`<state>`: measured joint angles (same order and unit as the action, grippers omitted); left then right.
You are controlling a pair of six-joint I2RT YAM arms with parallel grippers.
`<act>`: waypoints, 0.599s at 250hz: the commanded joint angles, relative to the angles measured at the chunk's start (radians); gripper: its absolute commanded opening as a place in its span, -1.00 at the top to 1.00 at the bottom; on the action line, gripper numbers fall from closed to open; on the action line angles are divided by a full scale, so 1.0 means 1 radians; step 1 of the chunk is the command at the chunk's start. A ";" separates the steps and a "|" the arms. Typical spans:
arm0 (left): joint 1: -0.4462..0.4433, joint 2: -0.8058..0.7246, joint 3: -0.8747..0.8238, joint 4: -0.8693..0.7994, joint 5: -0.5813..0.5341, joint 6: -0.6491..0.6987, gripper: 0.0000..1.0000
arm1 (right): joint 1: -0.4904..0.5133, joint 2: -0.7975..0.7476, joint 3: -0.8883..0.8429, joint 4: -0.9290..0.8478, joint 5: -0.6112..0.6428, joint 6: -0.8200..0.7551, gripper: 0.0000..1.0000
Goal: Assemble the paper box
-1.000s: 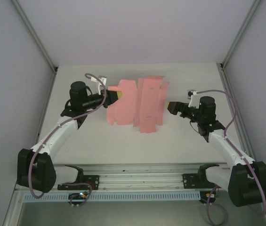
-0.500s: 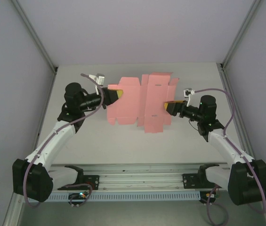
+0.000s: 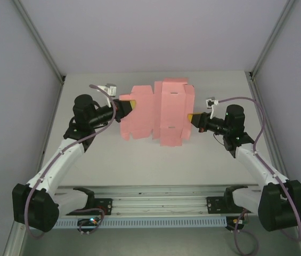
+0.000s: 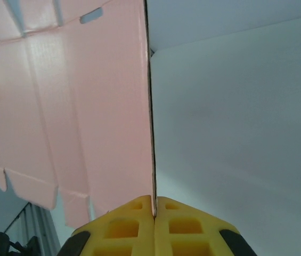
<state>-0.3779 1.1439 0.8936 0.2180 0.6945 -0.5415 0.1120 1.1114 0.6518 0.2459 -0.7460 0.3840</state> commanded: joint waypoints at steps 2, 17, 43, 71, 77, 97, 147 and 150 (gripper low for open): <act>-0.024 0.023 0.045 -0.101 -0.179 0.041 1.00 | 0.086 -0.049 0.089 -0.189 0.178 -0.176 1.00; -0.033 0.042 0.043 -0.098 -0.227 0.051 1.00 | 0.138 -0.042 0.135 -0.263 0.271 -0.210 1.00; -0.093 0.066 0.038 -0.114 -0.376 0.046 1.00 | 0.206 -0.020 0.208 -0.358 0.413 -0.198 1.00; -0.126 0.091 0.020 -0.104 -0.509 -0.005 1.00 | 0.285 -0.005 0.257 -0.420 0.557 -0.221 1.00; -0.130 0.097 0.012 -0.086 -0.507 -0.018 1.00 | 0.306 0.002 0.270 -0.436 0.590 -0.233 1.00; -0.145 0.121 0.005 -0.047 -0.488 -0.048 1.00 | 0.383 0.050 0.328 -0.508 0.730 -0.269 1.00; -0.187 0.176 0.003 -0.031 -0.531 -0.084 0.99 | 0.534 0.209 0.446 -0.546 1.098 -0.365 1.00; -0.187 0.179 0.001 -0.031 -0.534 -0.089 0.99 | 0.543 0.218 0.451 -0.543 1.122 -0.375 1.00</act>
<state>-0.5434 1.2984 0.9085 0.1696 0.1871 -0.5716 0.5880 1.2621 1.0477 -0.2745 0.0570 0.1276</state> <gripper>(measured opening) 0.069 0.045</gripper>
